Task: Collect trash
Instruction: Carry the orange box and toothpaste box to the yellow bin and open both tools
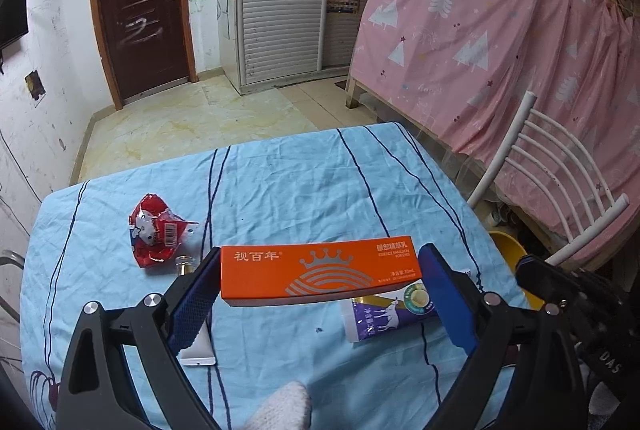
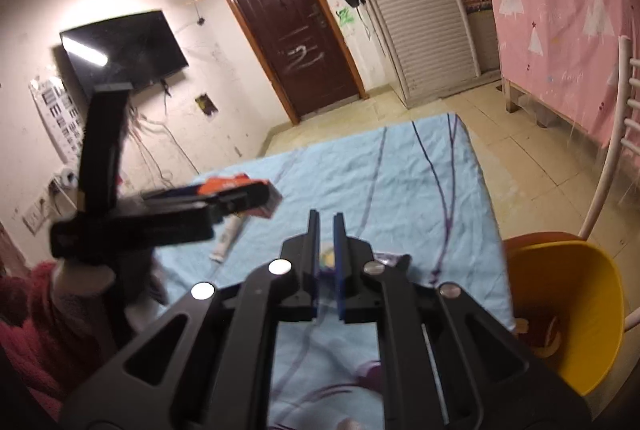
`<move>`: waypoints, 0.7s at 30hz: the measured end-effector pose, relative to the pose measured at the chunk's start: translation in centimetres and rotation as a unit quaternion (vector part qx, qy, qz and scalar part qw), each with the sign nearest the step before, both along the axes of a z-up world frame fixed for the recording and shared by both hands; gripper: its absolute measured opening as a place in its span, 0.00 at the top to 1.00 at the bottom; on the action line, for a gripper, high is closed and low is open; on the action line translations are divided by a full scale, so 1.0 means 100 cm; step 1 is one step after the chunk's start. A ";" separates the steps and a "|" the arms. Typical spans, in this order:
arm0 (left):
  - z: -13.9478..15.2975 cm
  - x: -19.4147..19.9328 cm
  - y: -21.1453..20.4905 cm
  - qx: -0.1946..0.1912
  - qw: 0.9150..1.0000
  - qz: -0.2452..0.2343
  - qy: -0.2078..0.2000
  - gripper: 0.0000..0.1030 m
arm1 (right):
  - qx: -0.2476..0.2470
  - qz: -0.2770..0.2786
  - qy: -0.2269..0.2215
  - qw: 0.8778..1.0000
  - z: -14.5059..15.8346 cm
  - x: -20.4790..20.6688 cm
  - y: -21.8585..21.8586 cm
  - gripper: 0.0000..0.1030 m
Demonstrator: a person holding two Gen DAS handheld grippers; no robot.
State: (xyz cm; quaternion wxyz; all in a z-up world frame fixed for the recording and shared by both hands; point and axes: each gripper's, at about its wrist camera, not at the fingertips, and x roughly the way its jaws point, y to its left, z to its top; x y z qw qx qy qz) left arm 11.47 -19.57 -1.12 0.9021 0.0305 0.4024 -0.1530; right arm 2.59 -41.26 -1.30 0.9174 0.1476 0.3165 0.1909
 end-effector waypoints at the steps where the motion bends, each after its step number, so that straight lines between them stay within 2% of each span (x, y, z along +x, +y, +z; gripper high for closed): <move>1: -0.001 0.000 -0.002 0.002 1.000 0.001 0.001 0.17 | -0.002 0.004 0.009 1.000 -0.005 0.003 -0.002 0.62; 2: -0.001 0.001 -0.002 0.002 1.000 0.002 0.002 0.17 | -0.002 0.006 0.016 1.000 -0.008 0.004 -0.003 0.27; 3: -0.002 0.002 -0.002 0.002 1.000 0.004 0.004 0.17 | -0.002 0.005 0.022 1.000 -0.012 0.005 -0.003 0.18; 5: -0.003 0.003 -0.001 0.003 1.000 0.007 0.005 0.17 | -0.007 0.017 0.028 0.999 -0.017 0.009 0.000 0.16; 7: -0.004 0.005 0.000 0.004 1.000 0.010 0.008 0.17 | -0.052 0.036 0.014 0.998 -0.017 0.012 0.009 0.16; 10: -0.004 0.006 0.003 0.006 1.000 0.014 0.008 0.17 | -0.158 0.098 -0.021 0.982 -0.010 0.016 0.034 0.16; 12: -0.004 0.007 0.006 0.004 1.000 0.019 0.008 0.17 | -0.191 0.144 -0.030 0.971 -0.009 0.020 0.045 0.16; 15: -0.004 0.011 0.013 -0.002 1.000 0.027 0.009 0.17 | -0.219 0.190 -0.032 0.956 -0.011 0.027 0.058 0.16; 19: -0.007 0.016 0.023 -0.005 0.999 0.039 0.014 0.17 | -0.238 0.213 -0.013 0.948 -0.022 0.041 0.070 0.16; 21: -0.009 0.019 0.027 -0.005 0.999 0.044 0.017 0.17 | -0.249 0.228 0.000 0.941 -0.031 0.046 0.076 0.24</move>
